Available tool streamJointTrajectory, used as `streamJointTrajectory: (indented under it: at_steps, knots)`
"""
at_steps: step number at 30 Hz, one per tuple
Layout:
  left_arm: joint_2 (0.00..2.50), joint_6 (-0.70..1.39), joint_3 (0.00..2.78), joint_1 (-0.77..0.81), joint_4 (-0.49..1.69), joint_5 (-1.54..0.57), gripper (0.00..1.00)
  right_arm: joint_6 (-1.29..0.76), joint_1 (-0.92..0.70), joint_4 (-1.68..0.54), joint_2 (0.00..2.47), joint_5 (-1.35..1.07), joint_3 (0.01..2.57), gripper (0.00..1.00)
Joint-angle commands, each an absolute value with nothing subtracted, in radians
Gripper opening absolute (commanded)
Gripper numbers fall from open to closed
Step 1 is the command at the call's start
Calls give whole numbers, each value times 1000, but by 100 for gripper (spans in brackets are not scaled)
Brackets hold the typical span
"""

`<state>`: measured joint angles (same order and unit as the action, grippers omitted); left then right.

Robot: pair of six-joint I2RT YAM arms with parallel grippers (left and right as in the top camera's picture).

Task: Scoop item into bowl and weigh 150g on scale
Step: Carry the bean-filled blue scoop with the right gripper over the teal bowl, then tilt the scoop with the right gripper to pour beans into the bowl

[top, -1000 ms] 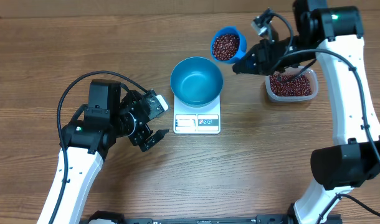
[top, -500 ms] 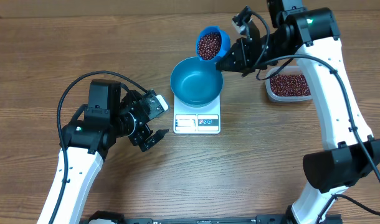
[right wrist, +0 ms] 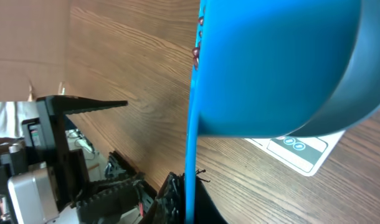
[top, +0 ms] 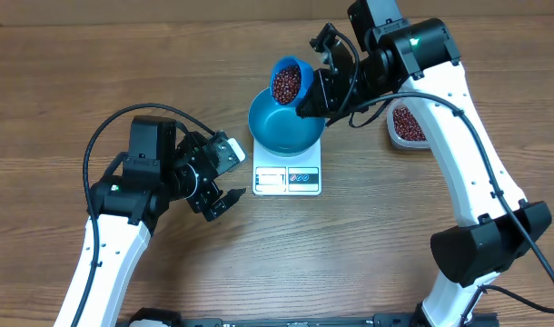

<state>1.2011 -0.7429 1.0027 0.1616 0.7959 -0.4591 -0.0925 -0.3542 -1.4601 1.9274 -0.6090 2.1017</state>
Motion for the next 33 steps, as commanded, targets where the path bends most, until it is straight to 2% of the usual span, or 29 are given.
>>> streamJointTrajectory:
  at_steps: [1,29,33]
  knots:
    - [1206,-762,997,157,797,-461,100,-105,-358,-1459,1934,-569,2117,4]
    - [1206,-762,997,157,797,-461,100,-105,-372,-1415,1944,-459,2002,4]
    - [1206,-762,997,157,797,-461,100,-135,-400,-1409,1944,-374,2002,4]
